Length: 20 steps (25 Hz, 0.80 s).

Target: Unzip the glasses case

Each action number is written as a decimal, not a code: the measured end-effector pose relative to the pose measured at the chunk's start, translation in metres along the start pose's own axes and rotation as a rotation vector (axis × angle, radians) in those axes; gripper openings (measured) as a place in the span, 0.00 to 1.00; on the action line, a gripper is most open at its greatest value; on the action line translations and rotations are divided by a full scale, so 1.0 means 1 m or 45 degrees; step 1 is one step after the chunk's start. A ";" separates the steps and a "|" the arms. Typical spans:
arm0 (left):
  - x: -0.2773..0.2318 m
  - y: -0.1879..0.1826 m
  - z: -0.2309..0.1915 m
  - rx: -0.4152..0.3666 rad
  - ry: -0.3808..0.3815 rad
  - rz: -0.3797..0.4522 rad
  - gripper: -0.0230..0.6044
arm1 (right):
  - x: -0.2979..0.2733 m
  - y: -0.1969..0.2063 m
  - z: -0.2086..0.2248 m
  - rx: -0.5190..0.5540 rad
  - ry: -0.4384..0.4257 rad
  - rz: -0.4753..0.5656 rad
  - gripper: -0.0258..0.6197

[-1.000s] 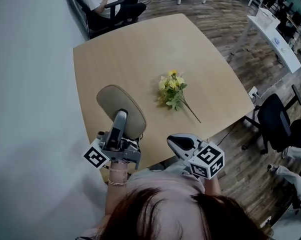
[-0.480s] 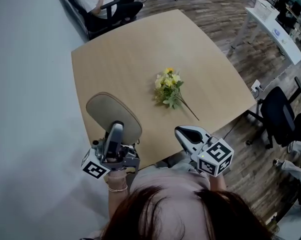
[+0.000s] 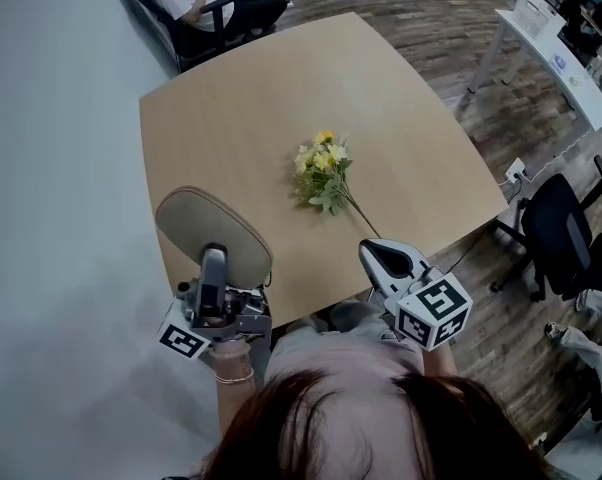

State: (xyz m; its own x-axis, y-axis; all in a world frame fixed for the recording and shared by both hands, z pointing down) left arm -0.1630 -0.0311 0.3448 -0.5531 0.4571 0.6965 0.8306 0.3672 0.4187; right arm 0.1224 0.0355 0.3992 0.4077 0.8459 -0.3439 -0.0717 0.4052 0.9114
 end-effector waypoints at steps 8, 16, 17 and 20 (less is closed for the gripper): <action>-0.006 0.037 0.019 -0.074 -0.057 0.088 0.50 | 0.014 -0.004 0.030 0.069 -0.056 -0.025 0.06; -0.013 0.063 0.031 -0.100 -0.092 0.087 0.50 | 0.026 -0.005 0.052 0.058 -0.063 0.019 0.06; -0.014 0.065 0.032 -0.099 -0.094 0.083 0.50 | 0.027 -0.005 0.054 0.056 -0.055 0.023 0.06; -0.013 0.067 0.033 -0.099 -0.108 0.067 0.50 | 0.027 -0.004 0.057 0.043 -0.025 0.024 0.06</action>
State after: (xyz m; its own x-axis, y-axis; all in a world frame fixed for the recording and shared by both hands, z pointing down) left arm -0.1022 0.0141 0.3443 -0.5096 0.5423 0.6680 0.8591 0.2785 0.4293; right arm 0.1857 0.0368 0.3988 0.4241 0.8462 -0.3225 -0.0486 0.3769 0.9250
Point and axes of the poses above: the fingertips, and each gripper's own axes: x backward along the fingers, z to its right, y out of its underside, the point moved 9 cm from there along x, backward along the fingers, and after that the axes turned 8 degrees about y, right-handed, at the moved point
